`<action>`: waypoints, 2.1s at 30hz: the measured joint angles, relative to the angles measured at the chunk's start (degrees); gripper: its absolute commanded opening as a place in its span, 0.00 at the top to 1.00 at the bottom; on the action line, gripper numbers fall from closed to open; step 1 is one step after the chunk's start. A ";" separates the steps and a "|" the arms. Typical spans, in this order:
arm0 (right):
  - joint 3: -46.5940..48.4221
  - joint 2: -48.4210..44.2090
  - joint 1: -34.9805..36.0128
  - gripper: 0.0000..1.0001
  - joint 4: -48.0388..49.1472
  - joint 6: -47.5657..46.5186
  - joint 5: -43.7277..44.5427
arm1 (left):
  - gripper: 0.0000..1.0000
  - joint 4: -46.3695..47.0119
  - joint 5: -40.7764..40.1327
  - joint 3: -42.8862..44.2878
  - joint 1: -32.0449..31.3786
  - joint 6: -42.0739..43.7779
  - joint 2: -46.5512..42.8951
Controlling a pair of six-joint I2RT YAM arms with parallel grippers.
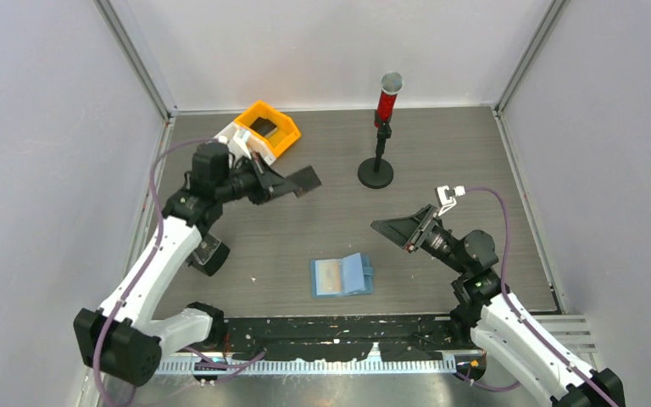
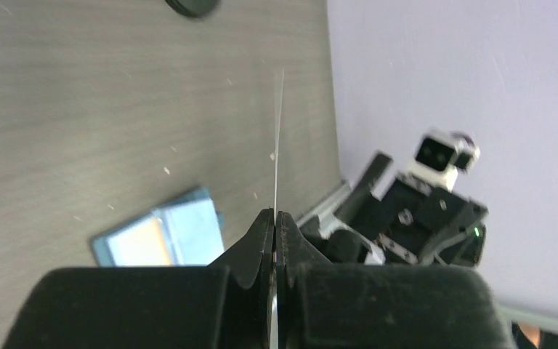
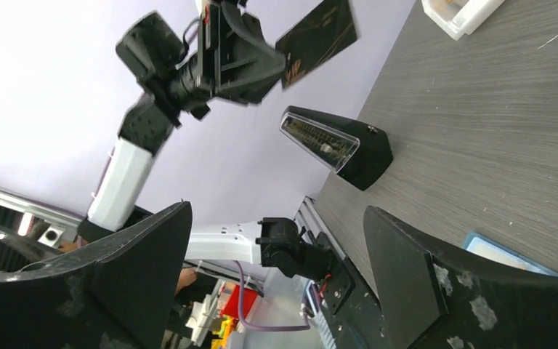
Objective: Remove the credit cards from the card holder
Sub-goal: Place the credit card in the storage box.
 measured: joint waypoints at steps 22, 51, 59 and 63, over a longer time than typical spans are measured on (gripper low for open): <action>11.23 2.21 0.00 0.05 -21.53 -13.33 1.75 | 1.00 -14.69 -6.93 46.84 20.37 10.34 46.45; 16.72 14.14 0.00 0.05 -24.46 -16.37 2.89 | 0.97 -10.91 -4.02 68.57 26.60 3.26 75.49; 17.97 14.99 0.00 0.04 -24.46 -16.92 3.26 | 0.94 -10.19 -2.43 69.92 26.60 1.88 78.79; 18.32 15.39 0.00 0.05 -24.46 -17.46 3.30 | 0.91 -10.19 -1.81 70.31 26.60 1.73 79.14</action>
